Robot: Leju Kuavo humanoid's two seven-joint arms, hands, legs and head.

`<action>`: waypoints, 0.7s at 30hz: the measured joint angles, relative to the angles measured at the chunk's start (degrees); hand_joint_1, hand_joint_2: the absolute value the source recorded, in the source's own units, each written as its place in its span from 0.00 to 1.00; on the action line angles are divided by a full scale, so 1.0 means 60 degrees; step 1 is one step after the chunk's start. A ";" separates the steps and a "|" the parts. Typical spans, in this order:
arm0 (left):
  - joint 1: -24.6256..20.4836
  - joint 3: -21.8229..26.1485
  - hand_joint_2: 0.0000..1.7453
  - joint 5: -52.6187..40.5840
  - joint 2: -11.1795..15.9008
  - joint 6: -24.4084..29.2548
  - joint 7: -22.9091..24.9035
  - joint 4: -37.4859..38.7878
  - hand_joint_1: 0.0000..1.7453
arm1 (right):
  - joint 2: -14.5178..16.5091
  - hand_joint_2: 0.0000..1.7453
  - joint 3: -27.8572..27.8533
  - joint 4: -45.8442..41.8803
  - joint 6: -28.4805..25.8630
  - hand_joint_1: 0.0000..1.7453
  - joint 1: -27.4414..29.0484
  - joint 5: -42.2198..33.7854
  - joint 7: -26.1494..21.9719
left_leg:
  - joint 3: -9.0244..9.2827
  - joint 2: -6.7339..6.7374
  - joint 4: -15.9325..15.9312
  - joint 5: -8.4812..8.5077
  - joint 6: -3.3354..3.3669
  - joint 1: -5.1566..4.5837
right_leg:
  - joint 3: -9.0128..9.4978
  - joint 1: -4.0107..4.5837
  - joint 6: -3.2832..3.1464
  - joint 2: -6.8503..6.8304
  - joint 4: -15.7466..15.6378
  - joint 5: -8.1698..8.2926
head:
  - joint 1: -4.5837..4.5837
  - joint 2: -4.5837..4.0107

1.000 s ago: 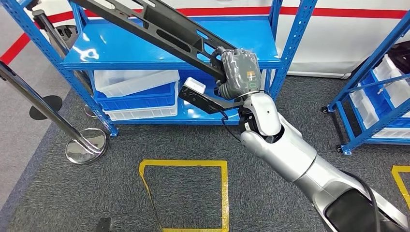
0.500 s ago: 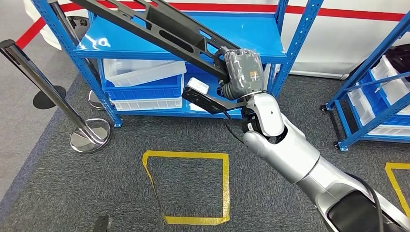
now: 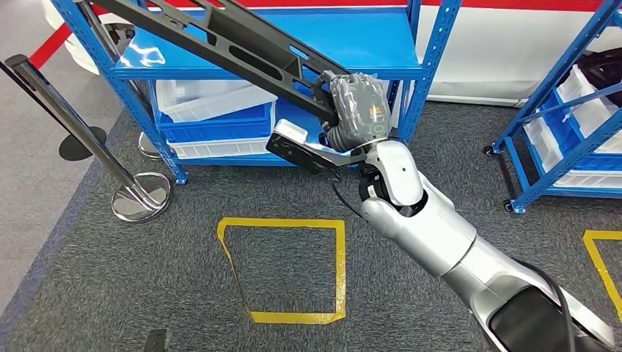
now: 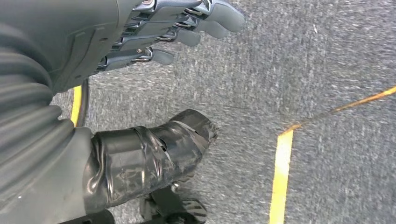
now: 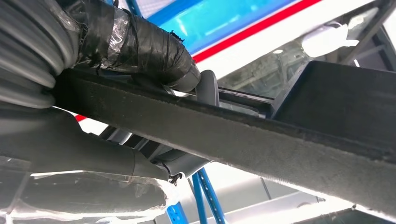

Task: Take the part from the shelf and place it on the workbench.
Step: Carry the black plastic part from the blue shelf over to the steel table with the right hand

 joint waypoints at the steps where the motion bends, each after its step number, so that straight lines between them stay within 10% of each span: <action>1: -0.0005 0.0001 1.00 0.0000 0.0001 0.0000 -0.0020 0.0002 0.00 | -0.0002 1.00 -0.0001 -0.0004 0.0001 1.00 0.0018 0.0003 0.0021 | 0.0427 -0.0001 -0.0629 0.0183 0.0033 -0.0004 | -0.0073 0.0000 0.0018 0.0004 0.0020 0.0046 | 0.0000 0.0000; 3: -0.0023 0.0007 1.00 0.0000 0.0006 0.0000 -0.0062 0.0002 0.00 | -0.0015 1.00 -0.0013 -0.0047 -0.0007 1.00 0.0039 0.0027 0.0047 | 0.1114 -0.0013 -0.1725 0.0231 0.0111 -0.0057 | -0.0171 0.0010 0.0103 0.0006 0.0026 0.0144 | 0.0008 0.0000; 7: -0.0019 0.0021 1.00 -0.0068 0.0009 -0.0002 -0.0245 0.0002 0.00 | -0.0054 1.00 -0.0080 -0.0163 -0.0324 1.00 0.0149 0.0215 -0.0001 | 0.1273 -0.0008 -0.2176 0.0300 0.0296 -0.0084 | -0.0232 0.0031 0.0316 0.0024 -0.0018 0.0290 | 0.0018 0.0000; 13: 0.0001 0.0022 1.00 -0.0171 0.0007 0.0044 -0.0245 0.0002 0.00 | -0.0306 1.00 -0.0248 -0.0314 -0.0465 1.00 0.0497 0.0332 0.0036 | 0.1064 0.0037 -0.2233 0.0568 0.0518 -0.0044 | -0.1266 0.0005 0.0470 0.0036 0.2666 -0.1144 | 0.0071 0.0000; 18: 0.0013 0.0022 1.00 -0.0189 -0.0020 0.0072 -0.0248 0.0002 0.00 | -0.0577 1.00 -0.0332 -0.0556 -0.0233 1.00 0.0611 0.0262 0.0116 | 0.0881 -0.0022 -0.2071 0.0578 0.0448 -0.0065 | 0.0160 0.0033 0.0310 0.0147 0.0379 -0.0245 | 0.0072 0.0000; 21: -0.0006 0.0022 1.00 -0.0182 -0.0034 0.0091 -0.0239 0.0002 0.00 | -0.0689 1.00 -0.0392 -0.0700 -0.0153 1.00 0.0641 0.0118 0.0116 | 0.0749 -0.0078 -0.2040 0.0639 0.0315 -0.0069 | 0.0294 0.0045 0.0235 0.0142 -0.0032 -0.0216 | 0.0067 0.0000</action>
